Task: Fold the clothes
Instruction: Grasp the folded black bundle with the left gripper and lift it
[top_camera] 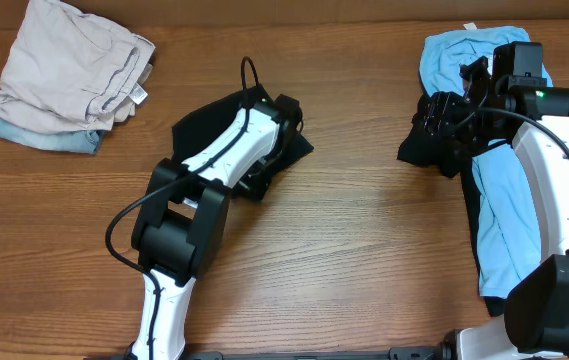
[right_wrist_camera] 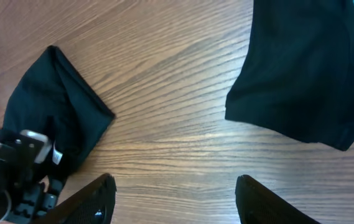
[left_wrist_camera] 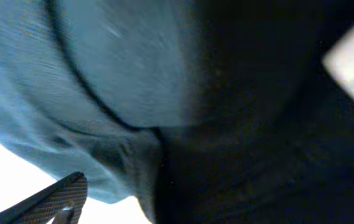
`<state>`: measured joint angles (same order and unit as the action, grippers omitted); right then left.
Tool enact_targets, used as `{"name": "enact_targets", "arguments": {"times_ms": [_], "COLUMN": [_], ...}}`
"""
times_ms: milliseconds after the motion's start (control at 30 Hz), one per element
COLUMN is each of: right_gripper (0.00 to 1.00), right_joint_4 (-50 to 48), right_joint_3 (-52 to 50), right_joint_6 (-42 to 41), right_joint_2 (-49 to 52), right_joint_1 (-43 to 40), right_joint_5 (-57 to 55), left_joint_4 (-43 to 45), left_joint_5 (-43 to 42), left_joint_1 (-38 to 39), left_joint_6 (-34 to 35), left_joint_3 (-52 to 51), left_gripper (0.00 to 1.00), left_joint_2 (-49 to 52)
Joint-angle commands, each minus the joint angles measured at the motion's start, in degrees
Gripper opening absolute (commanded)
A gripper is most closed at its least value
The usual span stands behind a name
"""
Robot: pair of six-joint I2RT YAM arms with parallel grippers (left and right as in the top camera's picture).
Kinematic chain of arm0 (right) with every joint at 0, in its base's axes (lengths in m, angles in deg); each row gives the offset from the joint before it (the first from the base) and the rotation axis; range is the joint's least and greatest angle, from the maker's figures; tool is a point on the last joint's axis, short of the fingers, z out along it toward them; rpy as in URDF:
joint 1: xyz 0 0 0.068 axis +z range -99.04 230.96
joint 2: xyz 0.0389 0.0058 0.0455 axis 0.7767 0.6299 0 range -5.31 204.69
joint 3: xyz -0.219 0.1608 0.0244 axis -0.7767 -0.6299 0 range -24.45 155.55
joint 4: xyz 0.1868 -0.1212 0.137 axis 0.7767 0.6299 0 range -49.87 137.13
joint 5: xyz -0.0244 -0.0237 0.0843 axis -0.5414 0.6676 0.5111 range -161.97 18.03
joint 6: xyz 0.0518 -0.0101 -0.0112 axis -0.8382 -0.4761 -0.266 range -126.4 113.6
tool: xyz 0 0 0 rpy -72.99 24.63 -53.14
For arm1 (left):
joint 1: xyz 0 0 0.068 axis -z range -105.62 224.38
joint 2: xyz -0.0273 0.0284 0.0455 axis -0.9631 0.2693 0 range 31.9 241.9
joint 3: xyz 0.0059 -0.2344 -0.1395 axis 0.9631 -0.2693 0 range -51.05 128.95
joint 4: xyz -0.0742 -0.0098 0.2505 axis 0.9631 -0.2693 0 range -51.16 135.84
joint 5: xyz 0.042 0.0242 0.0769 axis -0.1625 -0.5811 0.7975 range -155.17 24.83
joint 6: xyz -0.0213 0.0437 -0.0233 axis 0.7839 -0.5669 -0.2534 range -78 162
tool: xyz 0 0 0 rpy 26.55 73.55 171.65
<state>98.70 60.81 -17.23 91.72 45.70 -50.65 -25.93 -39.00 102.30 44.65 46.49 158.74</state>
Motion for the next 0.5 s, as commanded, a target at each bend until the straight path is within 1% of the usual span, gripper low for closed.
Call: {"name": "enact_targets", "arguments": {"times_ms": [0, 100, 167, 300, 467], "right_gripper": [0.66, 0.66, 0.66, 0.66, 0.66], "right_joint_4": [-0.6, -0.8, -0.9, -0.9, -0.8], "right_joint_3": [-0.1, -0.1, -0.1, -0.1, -0.1], "right_joint_6": [0.4, 0.4, 0.4, 0.4, 0.4], "right_joint_2": [0.4, 0.7, 1.1, 2.0, 2.8], "right_joint_1": [-0.1, -0.1, -0.1, -0.1, -0.1], "right_joint_5": [-1.0, -1.0, -1.0, -1.2, -1.2], "left_joint_4": [1.6, 3.4, 4.6, 7.0, 12.3], "left_joint_5": [-6.7, -14.1, -16.7, -17.2, -17.1], "left_joint_1": [1.7, 1.9, 1.8, 1.4, 1.2], "left_joint_6": [-2.3, -7.0, -9.0, -10.4, -10.5], "left_joint_3": [3.7, 3.7, 2.9, 2.4, 2.1], "left_gripper": [0.92, 0.93, 0.93, 0.93, 0.95], "left_joint_2": [-3.1, -3.4, -3.3, -3.2, -3.2]}}
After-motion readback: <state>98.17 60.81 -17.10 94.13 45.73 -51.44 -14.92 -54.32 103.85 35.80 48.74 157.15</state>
